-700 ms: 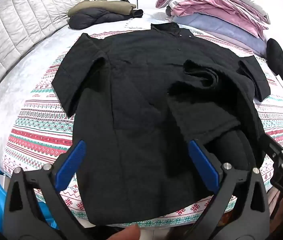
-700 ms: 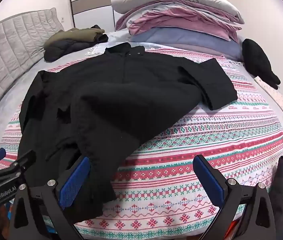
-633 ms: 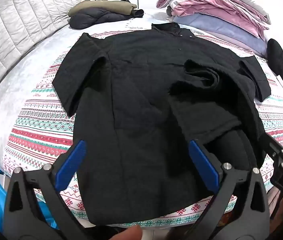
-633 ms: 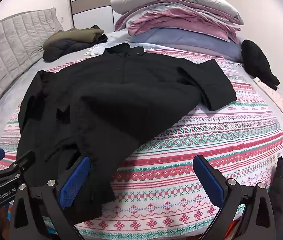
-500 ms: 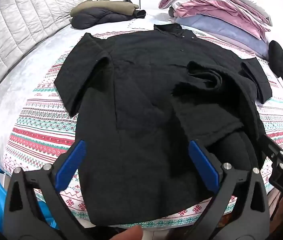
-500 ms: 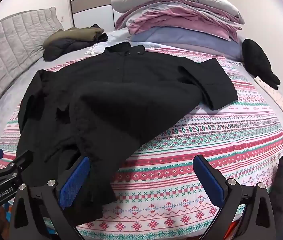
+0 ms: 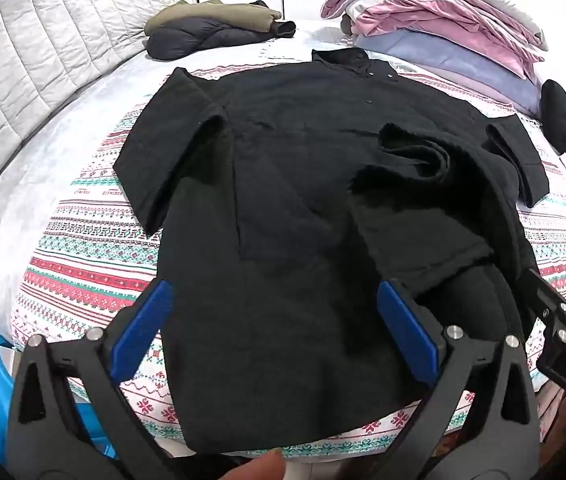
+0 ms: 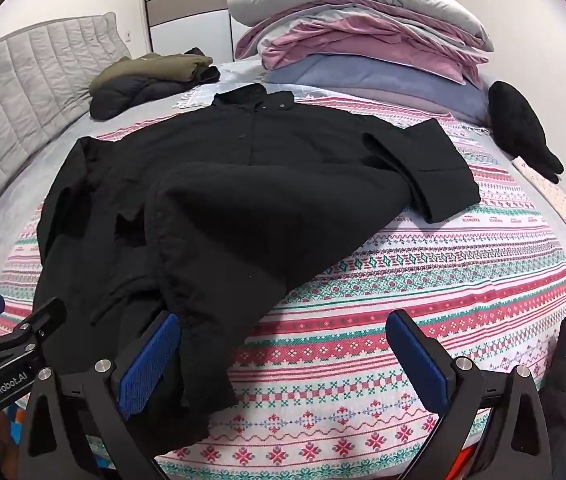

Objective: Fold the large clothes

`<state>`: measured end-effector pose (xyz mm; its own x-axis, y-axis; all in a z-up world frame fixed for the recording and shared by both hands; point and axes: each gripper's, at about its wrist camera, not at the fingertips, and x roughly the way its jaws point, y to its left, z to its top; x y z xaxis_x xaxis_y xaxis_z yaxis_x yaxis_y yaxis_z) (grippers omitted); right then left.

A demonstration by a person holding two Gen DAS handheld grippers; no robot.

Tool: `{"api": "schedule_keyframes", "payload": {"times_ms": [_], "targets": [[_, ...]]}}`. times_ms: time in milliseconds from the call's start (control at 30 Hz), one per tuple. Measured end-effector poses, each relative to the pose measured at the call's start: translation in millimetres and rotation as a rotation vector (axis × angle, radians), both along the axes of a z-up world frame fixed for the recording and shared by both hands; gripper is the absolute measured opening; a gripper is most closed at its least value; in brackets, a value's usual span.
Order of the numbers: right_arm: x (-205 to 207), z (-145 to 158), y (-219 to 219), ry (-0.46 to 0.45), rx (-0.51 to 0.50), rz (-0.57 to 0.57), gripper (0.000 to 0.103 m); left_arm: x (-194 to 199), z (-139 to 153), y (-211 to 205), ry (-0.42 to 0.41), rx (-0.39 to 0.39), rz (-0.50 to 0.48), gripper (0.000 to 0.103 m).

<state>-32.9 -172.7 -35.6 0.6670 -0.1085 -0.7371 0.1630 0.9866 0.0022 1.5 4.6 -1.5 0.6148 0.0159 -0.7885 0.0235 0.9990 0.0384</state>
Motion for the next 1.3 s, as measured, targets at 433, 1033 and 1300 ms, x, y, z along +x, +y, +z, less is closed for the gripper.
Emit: {"api": "schedule_keyframes", "payload": {"times_ms": [433,1033,1300], "targets": [[2.5,-0.4,1.7,0.006,-0.001,0.014,0.103,0.9,-0.8,0.1,0.005,-0.002,0.0,0.102],[1.4,-0.9,0.5,0.002,0.004,0.013,0.103,1.1,-0.3,2.4,0.0,-0.003,0.009,0.102],[1.4,-1.3,1.1,0.003,0.001,0.014,0.103,1.0,-0.1,3.5,-0.001,-0.001,0.01,0.102]]}}
